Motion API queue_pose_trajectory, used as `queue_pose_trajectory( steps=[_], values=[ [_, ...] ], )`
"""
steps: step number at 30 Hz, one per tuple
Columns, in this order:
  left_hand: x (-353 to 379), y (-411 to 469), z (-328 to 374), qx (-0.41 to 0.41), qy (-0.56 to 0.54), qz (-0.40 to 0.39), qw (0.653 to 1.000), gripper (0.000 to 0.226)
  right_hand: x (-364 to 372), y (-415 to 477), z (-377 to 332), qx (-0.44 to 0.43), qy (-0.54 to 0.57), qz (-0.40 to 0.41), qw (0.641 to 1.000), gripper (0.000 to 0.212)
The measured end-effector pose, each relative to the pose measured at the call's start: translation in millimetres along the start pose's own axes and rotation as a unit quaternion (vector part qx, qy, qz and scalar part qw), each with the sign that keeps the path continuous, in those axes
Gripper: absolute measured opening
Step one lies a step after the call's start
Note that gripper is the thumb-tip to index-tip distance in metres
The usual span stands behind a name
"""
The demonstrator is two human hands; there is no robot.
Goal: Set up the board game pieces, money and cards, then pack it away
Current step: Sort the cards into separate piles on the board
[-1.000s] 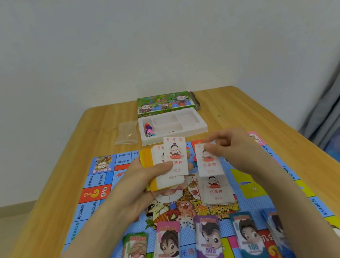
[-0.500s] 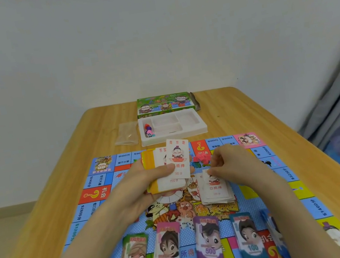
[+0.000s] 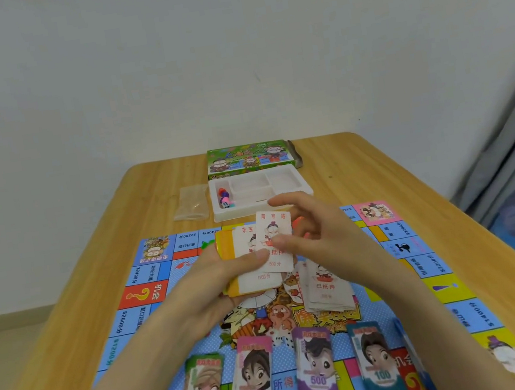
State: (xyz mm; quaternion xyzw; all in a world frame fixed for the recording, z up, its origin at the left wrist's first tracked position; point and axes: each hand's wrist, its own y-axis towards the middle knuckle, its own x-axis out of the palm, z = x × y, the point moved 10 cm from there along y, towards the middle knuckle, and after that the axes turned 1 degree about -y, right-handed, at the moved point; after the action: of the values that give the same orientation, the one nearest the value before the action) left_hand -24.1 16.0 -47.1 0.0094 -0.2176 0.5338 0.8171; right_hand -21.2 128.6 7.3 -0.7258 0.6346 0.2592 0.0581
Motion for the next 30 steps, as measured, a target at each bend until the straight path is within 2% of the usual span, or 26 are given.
queue_pose_trajectory(
  steps=[5,9,13,17,22,26,30],
  values=[
    [3.9,-4.0,-2.6,-0.021,-0.035,-0.004,0.999,0.043,-1.3,-1.0,-4.1,-0.027,-0.049,0.016,0.998,0.039],
    [16.3,-8.8,-0.5,-0.029,-0.116,-0.053,0.991,0.019,-9.1,-0.4,-4.5,-0.025,-0.057,0.038,0.997,0.041],
    [20.2,-7.4,-1.0,-0.026,-0.135,-0.081,0.987,0.029,-13.4,-0.3,-3.7,-0.023,-0.046,0.052,0.997,0.037],
    [15.7,-4.7,-0.1,-0.017,-0.073,-0.053,0.996,0.043,-15.1,-0.5,-3.1,-0.021,-0.058,0.07,0.996,0.034],
    [10.2,-3.4,2.6,0.008,-0.031,-0.025,0.999,0.041,-24.6,-1.7,-3.0,-0.015,-0.013,0.109,0.994,0.03],
    [1.4,-2.4,5.3,0.026,-0.005,0.01,1.0,0.029,-41.6,-5.4,4.5,0.033,0.061,0.145,0.987,0.02],
    [-1.8,-2.1,6.3,0.026,0.014,0.017,0.999,0.035,-47.9,-8.1,34.4,0.145,-0.013,0.134,0.98,0.018]
  ],
)
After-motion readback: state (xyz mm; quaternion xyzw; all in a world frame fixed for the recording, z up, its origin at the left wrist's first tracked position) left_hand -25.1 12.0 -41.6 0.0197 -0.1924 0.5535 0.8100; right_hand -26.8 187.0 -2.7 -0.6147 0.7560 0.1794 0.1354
